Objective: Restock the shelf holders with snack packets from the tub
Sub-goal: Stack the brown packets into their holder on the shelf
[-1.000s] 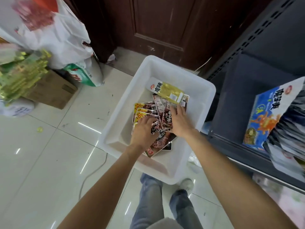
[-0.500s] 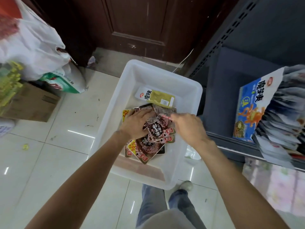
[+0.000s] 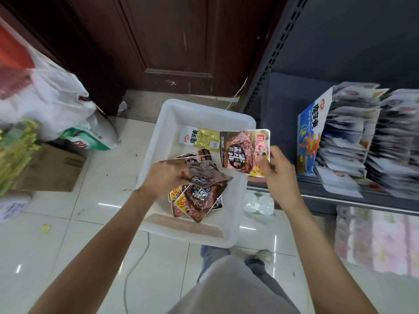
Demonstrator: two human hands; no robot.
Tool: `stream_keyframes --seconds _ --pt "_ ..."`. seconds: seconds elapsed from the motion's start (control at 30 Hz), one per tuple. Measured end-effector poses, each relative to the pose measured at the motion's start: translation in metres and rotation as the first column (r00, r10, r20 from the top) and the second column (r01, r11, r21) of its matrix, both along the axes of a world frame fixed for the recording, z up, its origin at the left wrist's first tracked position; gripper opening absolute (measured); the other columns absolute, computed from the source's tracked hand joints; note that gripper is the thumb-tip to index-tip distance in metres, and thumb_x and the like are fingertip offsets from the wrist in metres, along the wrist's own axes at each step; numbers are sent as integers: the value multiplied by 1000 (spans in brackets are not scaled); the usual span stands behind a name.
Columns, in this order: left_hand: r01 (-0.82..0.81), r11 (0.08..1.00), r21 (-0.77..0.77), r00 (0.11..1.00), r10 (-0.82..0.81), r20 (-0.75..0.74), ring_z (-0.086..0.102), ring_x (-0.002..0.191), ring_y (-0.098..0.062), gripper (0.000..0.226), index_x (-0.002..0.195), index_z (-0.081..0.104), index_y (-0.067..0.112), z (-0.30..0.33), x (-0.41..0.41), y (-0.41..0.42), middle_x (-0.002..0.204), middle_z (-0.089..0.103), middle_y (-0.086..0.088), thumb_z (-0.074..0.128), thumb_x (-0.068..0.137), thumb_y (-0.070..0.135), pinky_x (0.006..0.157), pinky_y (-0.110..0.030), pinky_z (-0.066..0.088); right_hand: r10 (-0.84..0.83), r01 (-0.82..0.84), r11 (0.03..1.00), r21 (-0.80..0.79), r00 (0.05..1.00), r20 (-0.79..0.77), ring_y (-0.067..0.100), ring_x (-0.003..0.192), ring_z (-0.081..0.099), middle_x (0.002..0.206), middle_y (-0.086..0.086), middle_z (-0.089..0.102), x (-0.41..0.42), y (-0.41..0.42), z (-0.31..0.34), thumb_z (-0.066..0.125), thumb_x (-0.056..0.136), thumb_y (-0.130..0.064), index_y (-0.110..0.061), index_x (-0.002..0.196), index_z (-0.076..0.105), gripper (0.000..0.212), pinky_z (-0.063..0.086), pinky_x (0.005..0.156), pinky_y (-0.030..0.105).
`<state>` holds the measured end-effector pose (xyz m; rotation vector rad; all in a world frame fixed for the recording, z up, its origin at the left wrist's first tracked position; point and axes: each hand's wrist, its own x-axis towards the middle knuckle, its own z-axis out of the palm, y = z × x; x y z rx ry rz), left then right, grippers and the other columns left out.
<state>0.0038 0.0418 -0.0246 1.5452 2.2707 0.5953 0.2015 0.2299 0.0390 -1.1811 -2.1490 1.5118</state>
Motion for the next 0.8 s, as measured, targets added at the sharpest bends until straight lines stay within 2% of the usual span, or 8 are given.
stream_keyframes --seconds 0.07,0.17,0.27,0.3,0.37,0.6,0.7,0.8 --pt "-19 999 -30 999 20 51 59 60 -15 23 72 65 14 15 5 -2 68 62 7 79 72 33 58 -28 47 -21 13 996 -93 996 -83 -1 71 65 91 19 66 8 -1 8 56 93 -5 -7 96 53 4 53 59 15" --pt "-293 952 86 943 273 192 59 58 -16 23 74 59 10 35 13 -2 66 61 4 75 79 27 55 -29 48 -83 76 996 -42 974 -210 2 73 65 88 4 69 20 -3 21 60 91 -4 -21 91 55 17 56 63 22" --pt "-603 794 72 666 452 593 65 65 -9 14 84 64 11 50 20 1 74 71 6 69 86 24 57 -23 49 -193 198 980 -18 927 -322 7 75 65 90 -2 68 29 -3 35 59 92 -9 -31 90 55 22 57 61 26" --pt "-657 751 61 571 443 691 66 66 -6 7 87 66 17 53 21 1 74 72 9 68 87 24 57 -20 49 -224 225 974 -39 909 -350 7 76 65 91 -4 68 31 -3 39 59 93 -9 -32 89 55 23 57 59 27" --pt "-700 711 62 493 419 763 69 70 -5 3 90 67 26 60 23 0 77 74 11 67 87 27 59 -20 51 -250 243 968 -69 889 -384 5 75 65 91 -10 67 33 -2 46 58 93 -8 -33 89 56 25 56 55 25" --pt "-734 670 111 418 317 851 71 76 -8 4 90 65 26 86 37 14 85 74 9 65 89 22 59 -18 52 -247 244 968 -62 873 -420 2 71 62 84 -14 67 49 4 66 60 92 -15 -34 89 59 19 51 48 21" --pt "-747 651 136 328 183 927 71 83 -16 12 93 69 30 108 51 35 95 74 2 62 90 20 63 -25 55 -265 263 963 -66 866 -425 8 69 65 85 -10 69 71 18 77 59 94 -19 -33 91 58 15 51 47 22" --pt "-731 660 172 356 154 922 70 89 -21 15 97 69 36 133 79 73 101 73 3 64 85 30 69 -35 56 -253 279 960 -9 855 -454 11 69 68 89 -7 70 107 37 93 57 95 -16 -33 97 57 17 55 50 24"
